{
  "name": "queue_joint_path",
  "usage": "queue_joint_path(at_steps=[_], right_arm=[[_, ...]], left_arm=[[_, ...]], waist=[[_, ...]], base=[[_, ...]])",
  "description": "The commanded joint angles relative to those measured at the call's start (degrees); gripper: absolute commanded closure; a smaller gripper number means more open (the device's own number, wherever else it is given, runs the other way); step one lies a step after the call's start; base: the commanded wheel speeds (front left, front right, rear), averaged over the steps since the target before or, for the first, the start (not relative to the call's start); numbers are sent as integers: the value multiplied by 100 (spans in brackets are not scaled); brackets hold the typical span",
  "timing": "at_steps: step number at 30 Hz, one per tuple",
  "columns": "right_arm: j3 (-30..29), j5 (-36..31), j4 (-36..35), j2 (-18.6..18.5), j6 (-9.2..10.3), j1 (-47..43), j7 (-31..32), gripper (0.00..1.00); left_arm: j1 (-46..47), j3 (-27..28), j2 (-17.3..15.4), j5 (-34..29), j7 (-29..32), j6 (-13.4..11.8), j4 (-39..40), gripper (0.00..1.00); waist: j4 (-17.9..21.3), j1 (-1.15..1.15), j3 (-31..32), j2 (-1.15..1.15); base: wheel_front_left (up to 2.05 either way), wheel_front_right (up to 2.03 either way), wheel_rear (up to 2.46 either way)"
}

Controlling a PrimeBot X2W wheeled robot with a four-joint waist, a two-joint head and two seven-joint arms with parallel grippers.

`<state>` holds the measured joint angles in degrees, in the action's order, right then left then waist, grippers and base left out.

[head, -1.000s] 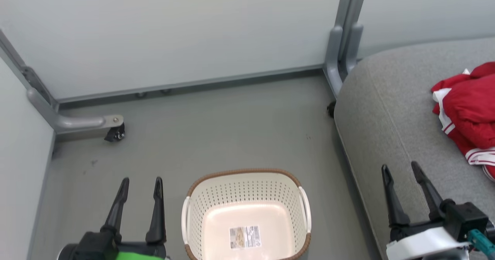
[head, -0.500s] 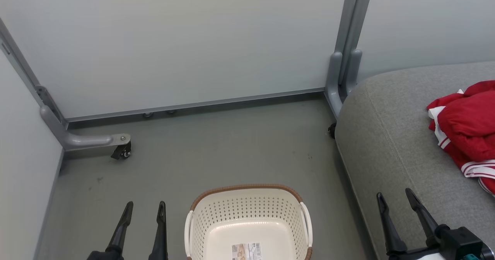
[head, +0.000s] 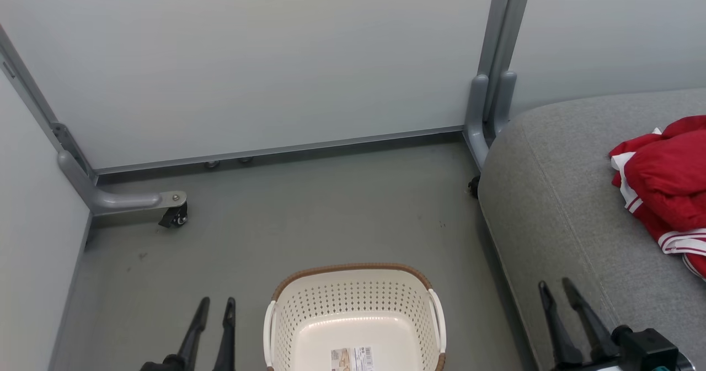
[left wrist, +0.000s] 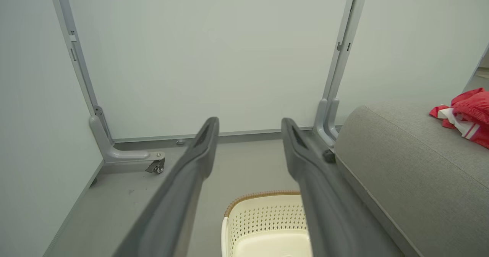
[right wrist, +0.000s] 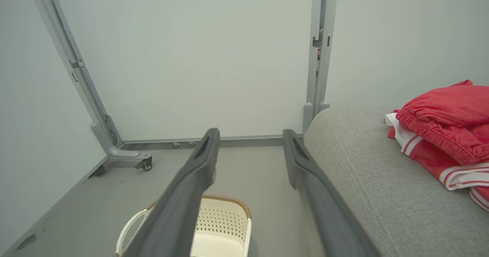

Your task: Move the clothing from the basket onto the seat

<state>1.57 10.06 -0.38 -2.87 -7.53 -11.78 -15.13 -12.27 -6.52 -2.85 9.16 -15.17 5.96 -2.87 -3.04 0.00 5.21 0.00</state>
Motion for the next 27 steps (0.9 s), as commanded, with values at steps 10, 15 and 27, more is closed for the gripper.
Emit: queue_joint_path(at_steps=[10,15,27], right_arm=[[-20,1019,190,-39,1,189,193,100],[-51,1868,335,-80,1,381,366,100],[-109,2995,515,-122,2,625,610,100]], left_arm=[[187,68,-58,1047,184,0,-132,100],[392,139,-105,1913,353,26,-267,100],[656,247,-152,3059,588,57,-431,100]], waist=[[21,0,-38,0],[40,0,-71,0],[68,0,-121,0]], base=[[0,0,0],[0,0,0],[0,0,0]])
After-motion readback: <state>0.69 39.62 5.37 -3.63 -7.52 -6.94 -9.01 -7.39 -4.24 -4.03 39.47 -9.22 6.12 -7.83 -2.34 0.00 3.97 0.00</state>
